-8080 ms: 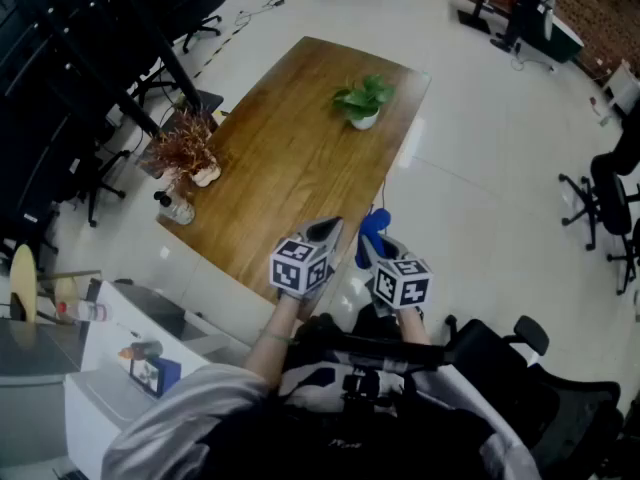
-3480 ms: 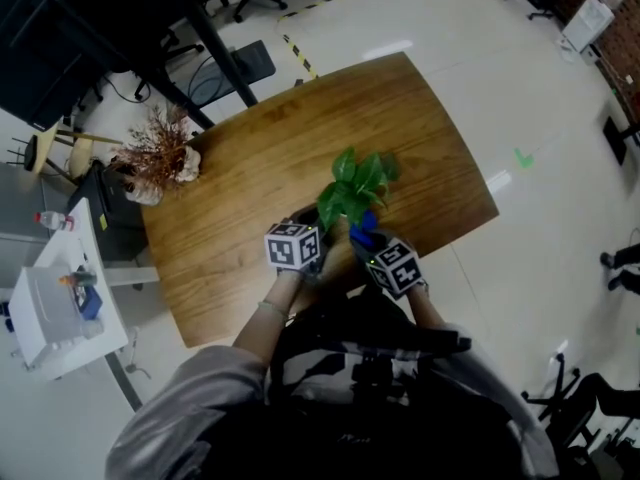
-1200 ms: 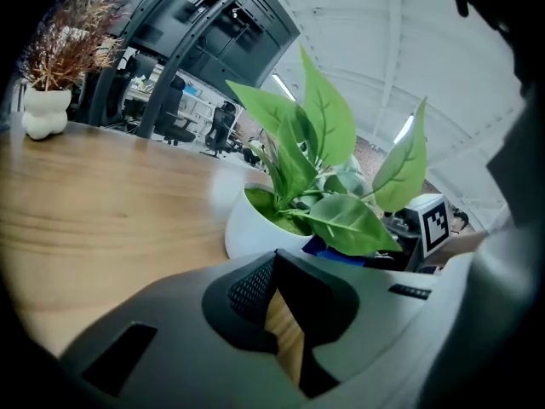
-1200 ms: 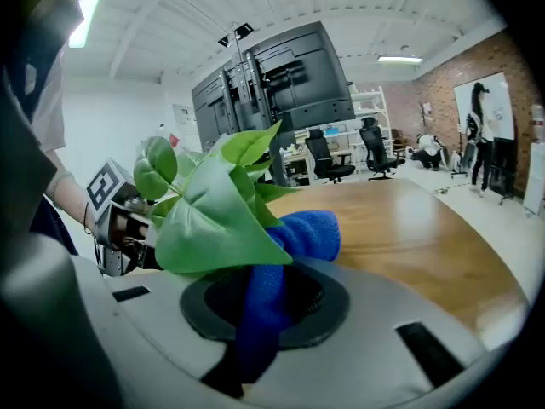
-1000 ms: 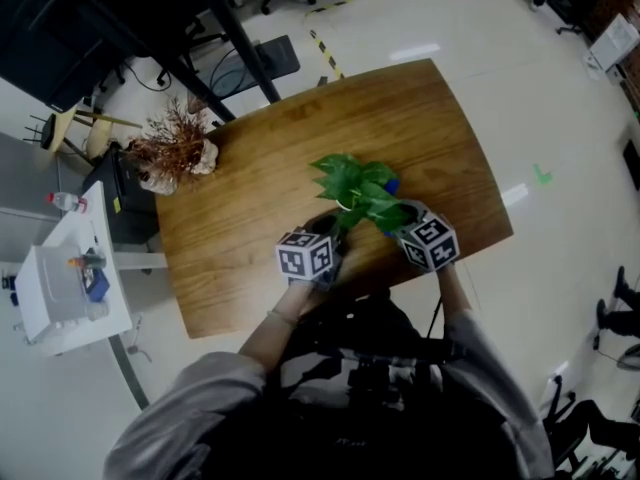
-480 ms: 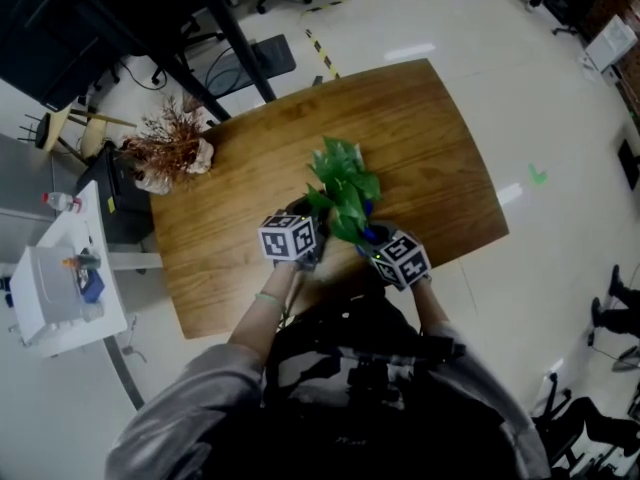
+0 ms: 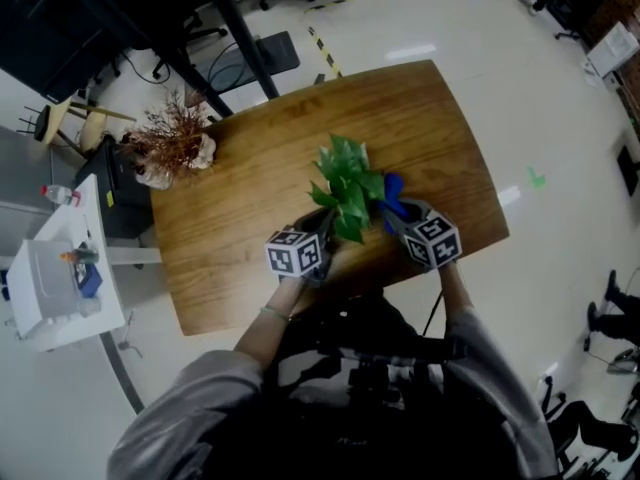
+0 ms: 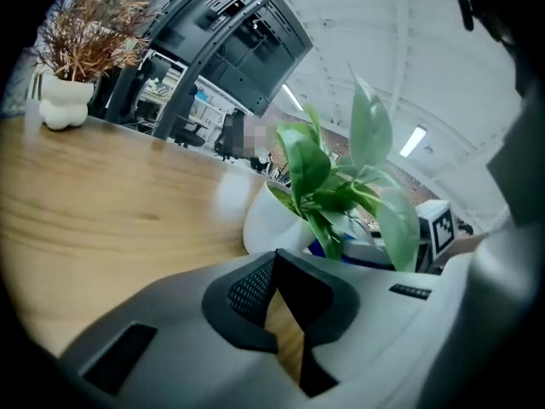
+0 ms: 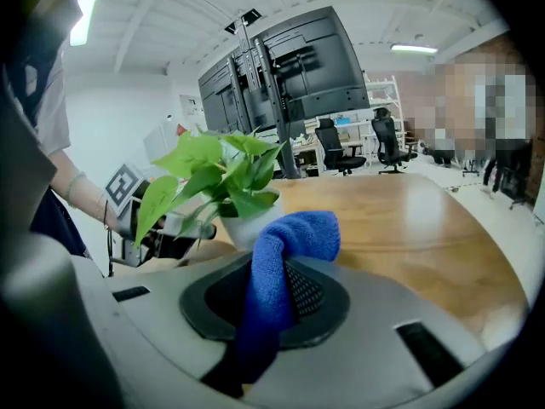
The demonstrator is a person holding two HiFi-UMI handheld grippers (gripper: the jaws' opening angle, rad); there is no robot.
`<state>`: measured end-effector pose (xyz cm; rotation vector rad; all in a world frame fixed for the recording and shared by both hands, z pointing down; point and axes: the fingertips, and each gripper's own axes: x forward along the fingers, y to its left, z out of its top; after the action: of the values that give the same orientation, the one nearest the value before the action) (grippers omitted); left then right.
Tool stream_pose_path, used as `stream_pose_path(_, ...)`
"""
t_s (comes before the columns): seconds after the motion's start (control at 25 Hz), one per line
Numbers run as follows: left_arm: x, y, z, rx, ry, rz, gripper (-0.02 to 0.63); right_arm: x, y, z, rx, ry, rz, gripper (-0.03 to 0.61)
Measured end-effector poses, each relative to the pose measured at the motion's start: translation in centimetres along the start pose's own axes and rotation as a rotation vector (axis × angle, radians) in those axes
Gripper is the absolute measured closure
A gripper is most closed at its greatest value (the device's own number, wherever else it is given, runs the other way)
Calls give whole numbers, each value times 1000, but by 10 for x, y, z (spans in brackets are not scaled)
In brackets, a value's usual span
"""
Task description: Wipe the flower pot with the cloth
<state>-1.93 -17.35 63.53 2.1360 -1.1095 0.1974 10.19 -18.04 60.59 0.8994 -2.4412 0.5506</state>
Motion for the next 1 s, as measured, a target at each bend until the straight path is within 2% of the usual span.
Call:
stream_pose_path(0.16,7,-17,-6,3,7,-38,607,8,-12,32,-57,-31,12,522)
stream_pose_path(0.28,12,-17,-2,5,2,-49,607,17,-13,39,-103,-11,27,522)
stream_pose_path(0.48,9,-2,15,17,-17,-25,607,26,2,24,-134,46,71,522)
stream_pose_path(0.76,3,28,39,-3,-68,21,607,41,41,0,-112,79,141,522)
stream_pose_path(1.0,1,44,54,-29,-100,55,607,57,66,-6,-80,94,175,522)
